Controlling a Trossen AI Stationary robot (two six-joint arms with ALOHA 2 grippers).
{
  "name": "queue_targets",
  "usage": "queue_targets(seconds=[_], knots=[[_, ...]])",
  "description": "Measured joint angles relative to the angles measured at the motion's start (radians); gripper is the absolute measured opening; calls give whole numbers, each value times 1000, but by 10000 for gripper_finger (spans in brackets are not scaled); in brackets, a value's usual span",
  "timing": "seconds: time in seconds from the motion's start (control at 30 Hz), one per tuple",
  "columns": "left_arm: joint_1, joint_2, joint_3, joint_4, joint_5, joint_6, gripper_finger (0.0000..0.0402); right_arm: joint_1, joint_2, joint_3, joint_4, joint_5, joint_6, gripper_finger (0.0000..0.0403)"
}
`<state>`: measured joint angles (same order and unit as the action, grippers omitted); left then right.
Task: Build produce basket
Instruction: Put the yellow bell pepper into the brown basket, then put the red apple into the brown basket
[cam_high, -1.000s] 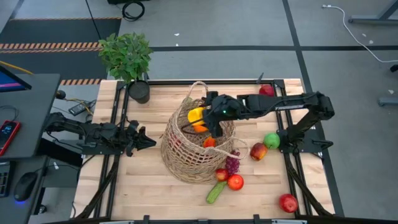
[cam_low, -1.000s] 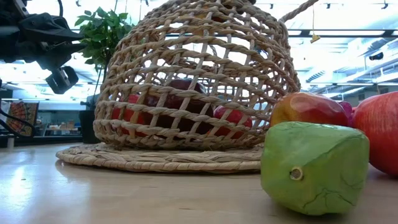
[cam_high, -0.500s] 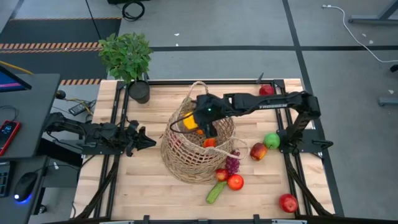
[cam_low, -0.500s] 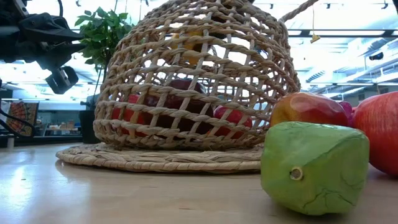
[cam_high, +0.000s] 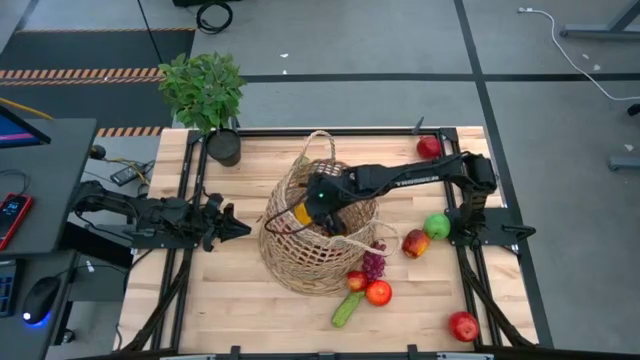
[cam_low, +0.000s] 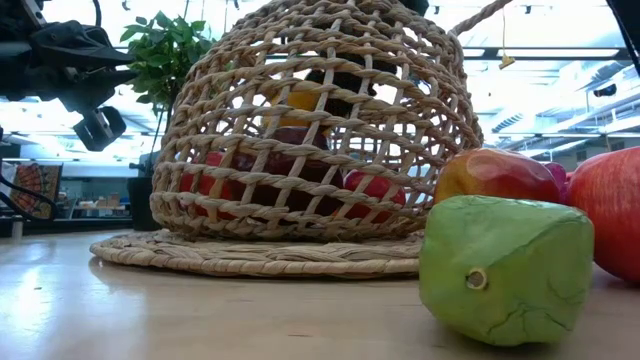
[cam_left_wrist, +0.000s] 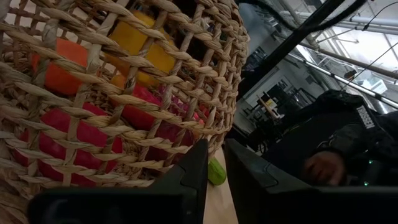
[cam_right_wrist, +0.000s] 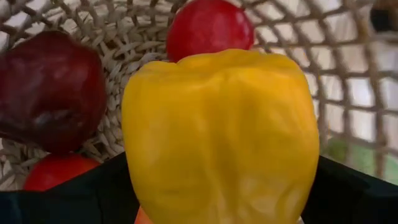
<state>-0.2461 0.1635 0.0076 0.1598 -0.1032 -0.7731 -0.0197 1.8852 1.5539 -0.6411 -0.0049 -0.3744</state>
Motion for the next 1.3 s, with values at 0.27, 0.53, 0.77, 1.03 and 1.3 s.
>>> queue_targets(seconds=[0.27, 0.53, 0.77, 1.03, 1.3], knots=[[0, 0, 0, 1, 0, 0, 58, -1, 13, 0, -6, 0, 72, 346], [0, 0, 0, 0, 0, 0, 62, -23, 13, 0, -27, -67, 184, 379], [0, 0, 0, 0, 0, 0, 59, -27, -17, 0, -50, -30, 204, 388], [0, 0, 0, 0, 0, 0, 61, -20, -193, 0, -69, 45, 314, 389], [0, 0, 0, 0, 0, 0, 61, -5, -407, 0, -63, -54, 349, 385]])
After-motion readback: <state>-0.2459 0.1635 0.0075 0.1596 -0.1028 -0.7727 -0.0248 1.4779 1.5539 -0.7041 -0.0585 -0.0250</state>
